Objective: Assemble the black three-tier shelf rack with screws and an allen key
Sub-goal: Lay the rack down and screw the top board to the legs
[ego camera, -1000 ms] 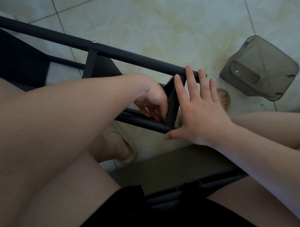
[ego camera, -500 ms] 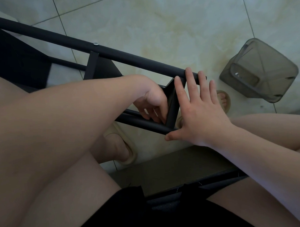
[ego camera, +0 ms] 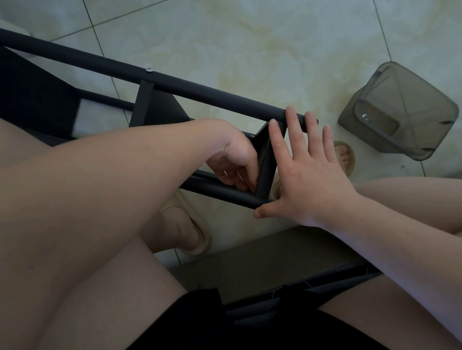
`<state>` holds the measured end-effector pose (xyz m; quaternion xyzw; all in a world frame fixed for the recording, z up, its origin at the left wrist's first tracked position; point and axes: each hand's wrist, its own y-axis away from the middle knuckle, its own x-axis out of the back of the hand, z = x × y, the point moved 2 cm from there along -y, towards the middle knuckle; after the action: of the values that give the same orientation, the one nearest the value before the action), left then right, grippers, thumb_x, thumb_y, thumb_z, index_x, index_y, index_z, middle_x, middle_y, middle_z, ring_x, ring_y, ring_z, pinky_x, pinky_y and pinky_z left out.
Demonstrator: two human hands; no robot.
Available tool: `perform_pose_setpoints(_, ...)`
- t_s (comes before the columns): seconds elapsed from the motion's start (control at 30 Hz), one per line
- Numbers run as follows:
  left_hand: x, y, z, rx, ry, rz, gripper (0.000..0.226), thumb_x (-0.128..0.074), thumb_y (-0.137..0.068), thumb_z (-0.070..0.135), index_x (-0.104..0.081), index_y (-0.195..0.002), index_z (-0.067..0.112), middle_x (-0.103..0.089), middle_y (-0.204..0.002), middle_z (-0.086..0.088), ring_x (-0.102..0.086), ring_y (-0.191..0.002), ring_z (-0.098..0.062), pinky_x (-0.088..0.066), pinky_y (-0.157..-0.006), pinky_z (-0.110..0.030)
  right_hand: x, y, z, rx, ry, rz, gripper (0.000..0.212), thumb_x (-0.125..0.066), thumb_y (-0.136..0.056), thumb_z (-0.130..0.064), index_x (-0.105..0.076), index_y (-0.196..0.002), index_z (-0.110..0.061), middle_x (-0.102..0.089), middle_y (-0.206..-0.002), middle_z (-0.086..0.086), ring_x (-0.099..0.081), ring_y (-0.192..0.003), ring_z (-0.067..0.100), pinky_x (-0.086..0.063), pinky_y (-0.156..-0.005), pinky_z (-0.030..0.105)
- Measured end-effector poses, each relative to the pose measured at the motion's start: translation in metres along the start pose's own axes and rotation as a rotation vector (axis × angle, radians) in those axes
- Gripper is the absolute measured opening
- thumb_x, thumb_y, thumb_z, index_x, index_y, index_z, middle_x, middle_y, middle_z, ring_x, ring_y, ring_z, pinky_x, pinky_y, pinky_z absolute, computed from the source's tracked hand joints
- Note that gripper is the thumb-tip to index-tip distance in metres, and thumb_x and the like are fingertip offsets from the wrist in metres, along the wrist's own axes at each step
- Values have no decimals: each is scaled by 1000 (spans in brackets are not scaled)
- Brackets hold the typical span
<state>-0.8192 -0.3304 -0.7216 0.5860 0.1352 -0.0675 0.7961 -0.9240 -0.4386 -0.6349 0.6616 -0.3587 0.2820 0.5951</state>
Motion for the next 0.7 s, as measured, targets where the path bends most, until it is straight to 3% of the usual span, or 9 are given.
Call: perform_pose_setpoints(0.7, -2, -3, -3, -11, 92, -3, 6, -64, -92, 11, -70, -91, 13, -71, -77, 1, -65, -71, -10, -49, -69, -21, -2, -1, 0, -1, 6, 9, 154, -66, -58, -90, 29, -154, -17, 39, -159, 12, 30, -149, 42, 12, -122, 57)
